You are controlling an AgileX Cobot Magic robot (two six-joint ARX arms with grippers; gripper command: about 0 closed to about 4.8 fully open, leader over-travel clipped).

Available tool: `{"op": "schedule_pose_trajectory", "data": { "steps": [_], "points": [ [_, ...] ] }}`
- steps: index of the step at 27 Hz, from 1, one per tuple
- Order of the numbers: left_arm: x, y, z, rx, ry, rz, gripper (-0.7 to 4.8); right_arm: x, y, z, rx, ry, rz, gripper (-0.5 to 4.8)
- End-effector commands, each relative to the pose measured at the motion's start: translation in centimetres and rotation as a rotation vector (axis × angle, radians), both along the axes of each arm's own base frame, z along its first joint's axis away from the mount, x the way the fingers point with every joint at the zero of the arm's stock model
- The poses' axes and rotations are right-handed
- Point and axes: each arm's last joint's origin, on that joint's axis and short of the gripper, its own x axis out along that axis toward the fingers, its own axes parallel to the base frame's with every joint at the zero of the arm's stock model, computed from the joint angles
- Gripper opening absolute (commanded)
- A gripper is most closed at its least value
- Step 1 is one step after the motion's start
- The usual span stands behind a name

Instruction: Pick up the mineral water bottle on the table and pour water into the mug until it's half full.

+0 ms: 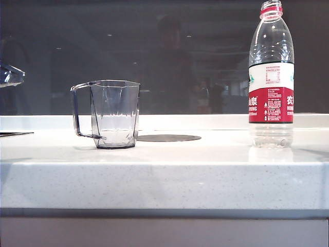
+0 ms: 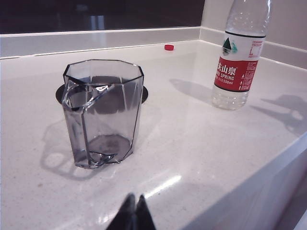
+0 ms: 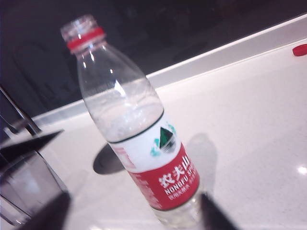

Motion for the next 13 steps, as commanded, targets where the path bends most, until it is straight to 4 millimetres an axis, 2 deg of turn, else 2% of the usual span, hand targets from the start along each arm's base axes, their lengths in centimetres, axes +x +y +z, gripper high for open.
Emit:
{"op": "schedule_pose_trajectory", "data": {
  "steps": [1,4,10,13],
  "points": [
    [0.0,0.0,0.2,-0.006,-0.01,-0.001,-0.04,0.2,0.7,0.2,-0.115,-0.02,-0.003,4.45],
    [0.2,-0.2,-0.1,0.019,0.02,-0.001,-0.04,0.3,1.5,0.3,-0.21,-0.049,0.02,4.79],
    [0.4,-0.3,-0.6,0.058,0.066,-0.001,-0.04,1.2,3.2,0.4,-0.376,-0.082,-0.09,4.79],
    [0.3,-0.3,-0.6,0.057,0.065,-0.002,-0.04,2.2,3.9,0.1,-0.401,-0.073,-0.068,4.79]
  ]
}}
